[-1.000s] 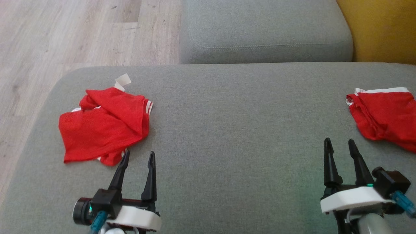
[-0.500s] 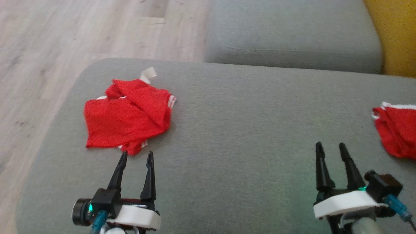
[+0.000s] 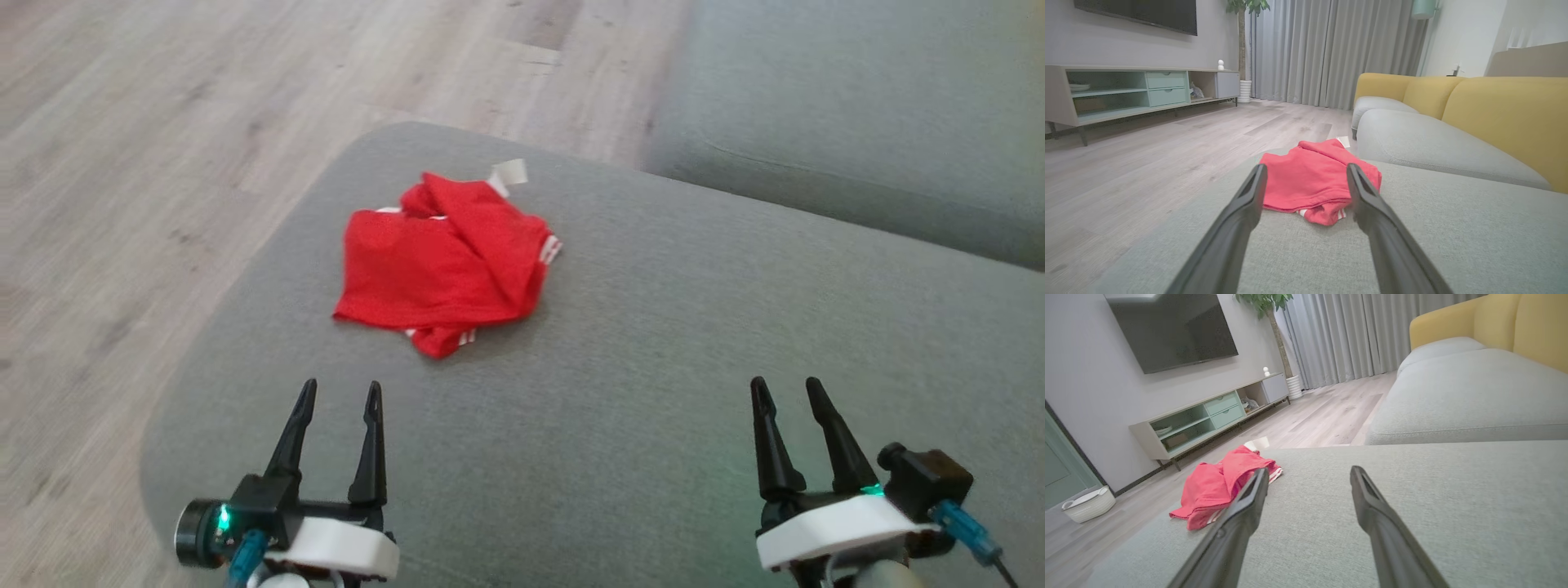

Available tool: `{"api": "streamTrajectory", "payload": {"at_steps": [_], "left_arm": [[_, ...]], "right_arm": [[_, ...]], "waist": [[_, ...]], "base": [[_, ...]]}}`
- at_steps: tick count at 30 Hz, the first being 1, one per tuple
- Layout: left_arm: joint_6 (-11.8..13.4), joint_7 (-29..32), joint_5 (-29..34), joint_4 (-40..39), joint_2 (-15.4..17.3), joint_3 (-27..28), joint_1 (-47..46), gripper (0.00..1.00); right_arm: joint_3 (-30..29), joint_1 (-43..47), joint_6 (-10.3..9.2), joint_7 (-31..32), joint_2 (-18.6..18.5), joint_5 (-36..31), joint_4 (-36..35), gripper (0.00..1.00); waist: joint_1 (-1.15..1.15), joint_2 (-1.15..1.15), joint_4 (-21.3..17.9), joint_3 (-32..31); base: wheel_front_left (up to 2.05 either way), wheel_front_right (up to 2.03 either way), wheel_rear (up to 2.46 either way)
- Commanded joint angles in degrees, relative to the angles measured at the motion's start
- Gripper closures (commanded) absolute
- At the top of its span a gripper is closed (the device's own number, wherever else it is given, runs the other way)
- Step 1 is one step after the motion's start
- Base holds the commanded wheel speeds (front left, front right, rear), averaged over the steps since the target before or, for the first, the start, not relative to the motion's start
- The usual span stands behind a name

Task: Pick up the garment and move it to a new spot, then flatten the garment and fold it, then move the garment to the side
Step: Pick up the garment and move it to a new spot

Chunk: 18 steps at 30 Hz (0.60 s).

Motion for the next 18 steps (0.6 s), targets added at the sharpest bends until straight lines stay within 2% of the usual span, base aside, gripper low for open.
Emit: {"api": "streamTrajectory", "payload": {"at_steps": [1, 7, 11, 14, 18], "left_arm": [[-0.3, -0.3, 0.4, -1.6, 0.1, 2.0, -2.2, 0.00], [-0.8, -0.3, 0.7, -1.3, 0.4, 2.2, -2.2, 0.00], [-1.6, -0.3, 1.0, 0.6, 1.4, 1.9, -3.6, 0.00], [-2.8, 0.9, 1.5, 2.3, 2.2, 0.9, -6.0, 0.00], [-5.6, 6.2, 2.6, 5.9, 3.4, -2.6, -11.7, 0.00]], "right_arm": [[1.4, -1.5, 0.37, -0.8, -0.3, 0.6, -1.6, 0.00], [2.2, -2.1, 0.37, -0.8, -0.3, 1.1, -1.5, 0.00], [2.4, -2.4, 0.37, -0.8, -0.3, 1.3, -1.2, 0.00], [2.2, -2.6, 0.37, -0.8, -0.3, 1.2, -1.1, 0.00], [1.6, -2.8, 0.37, -0.8, -0.3, 0.3, -0.8, 0.00]], "waist": [[0.00, 0.00, 2.1, -0.2], [0.00, 0.00, 3.3, 0.0], [0.00, 0.00, 2.1, 0.7], [0.00, 0.00, 1.1, 1.6], [0.00, 0.00, -0.3, 3.4]], "base": [[0.00, 0.00, 0.00], [0.00, 0.00, 0.00], [0.00, 0.00, 0.00], [0.00, 0.00, 0.00], [0.00, 0.00, 0.00]]}}
